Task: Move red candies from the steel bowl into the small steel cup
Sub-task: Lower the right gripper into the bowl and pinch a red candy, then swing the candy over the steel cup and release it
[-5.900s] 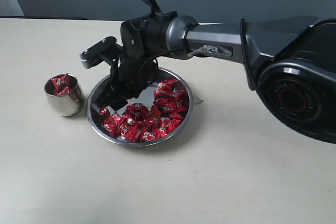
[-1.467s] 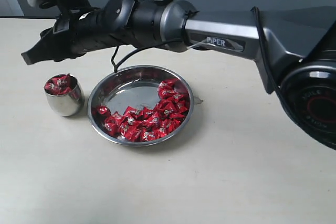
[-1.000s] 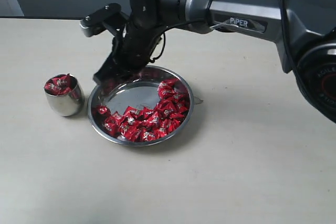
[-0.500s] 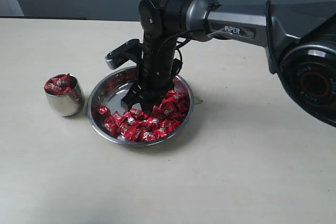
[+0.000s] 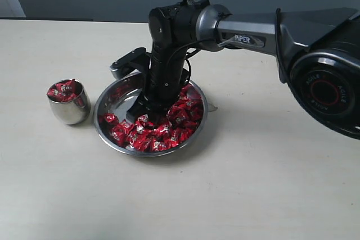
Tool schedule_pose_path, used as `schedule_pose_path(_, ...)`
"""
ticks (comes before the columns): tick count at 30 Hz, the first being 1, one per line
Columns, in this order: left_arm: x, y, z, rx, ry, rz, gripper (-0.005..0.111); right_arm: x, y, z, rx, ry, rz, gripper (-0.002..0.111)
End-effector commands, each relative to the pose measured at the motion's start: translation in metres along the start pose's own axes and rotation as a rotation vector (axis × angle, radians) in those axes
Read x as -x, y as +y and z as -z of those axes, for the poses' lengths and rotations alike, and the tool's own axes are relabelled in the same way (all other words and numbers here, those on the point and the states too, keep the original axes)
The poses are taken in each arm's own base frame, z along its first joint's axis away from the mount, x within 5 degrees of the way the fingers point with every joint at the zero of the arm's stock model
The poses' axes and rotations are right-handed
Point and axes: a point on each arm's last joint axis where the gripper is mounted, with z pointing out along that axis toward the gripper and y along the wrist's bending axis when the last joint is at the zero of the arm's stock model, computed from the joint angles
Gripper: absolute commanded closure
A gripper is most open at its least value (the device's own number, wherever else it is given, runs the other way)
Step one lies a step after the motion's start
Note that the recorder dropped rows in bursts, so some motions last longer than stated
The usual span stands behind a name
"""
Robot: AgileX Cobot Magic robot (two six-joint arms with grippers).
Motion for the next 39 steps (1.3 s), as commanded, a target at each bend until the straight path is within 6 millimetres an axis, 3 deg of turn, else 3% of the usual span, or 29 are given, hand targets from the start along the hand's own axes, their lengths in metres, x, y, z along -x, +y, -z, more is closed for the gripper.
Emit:
schedule_pose_path(1, 0.001, 0.000, 0.000, -0.006, -0.010, 0.004, 0.106, 0.002, -0.004, 0.001, -0.013, -0.030, 0.003, 0.109)
schedule_pose_path(7, 0.001, 0.000, 0.000, -0.006, -0.010, 0.004, 0.106, 0.007, -0.003, 0.013, -0.022, -0.089, 0.002, 0.109)
schedule_pose_path(14, 0.001, 0.000, 0.000, -0.006, -0.010, 0.004, 0.106, 0.016, 0.003, 0.042, -0.015, -0.219, -0.016, 0.109)
schedule_pose_path(21, 0.001, 0.000, 0.000, -0.006, -0.010, 0.004, 0.106, 0.035, 0.016, 0.071, 0.047, -0.470, -0.072, 0.109)
schedule_pose_path(26, 0.001, 0.000, 0.000, -0.006, -0.010, 0.004, 0.106, 0.052, 0.039, 0.077, 0.157, -0.653, -0.062, 0.109)
schedule_pose_path(32, 0.001, 0.000, 0.000, -0.006, -0.010, 0.004, 0.106, 0.063, 0.068, 0.078, 0.142, -0.746, 0.019, 0.109)
schedule_pose_path(39, 0.001, 0.000, 0.000, -0.006, -0.010, 0.004, 0.106, 0.067, 0.077, 0.073, 0.115, -0.767, 0.040, 0.109)
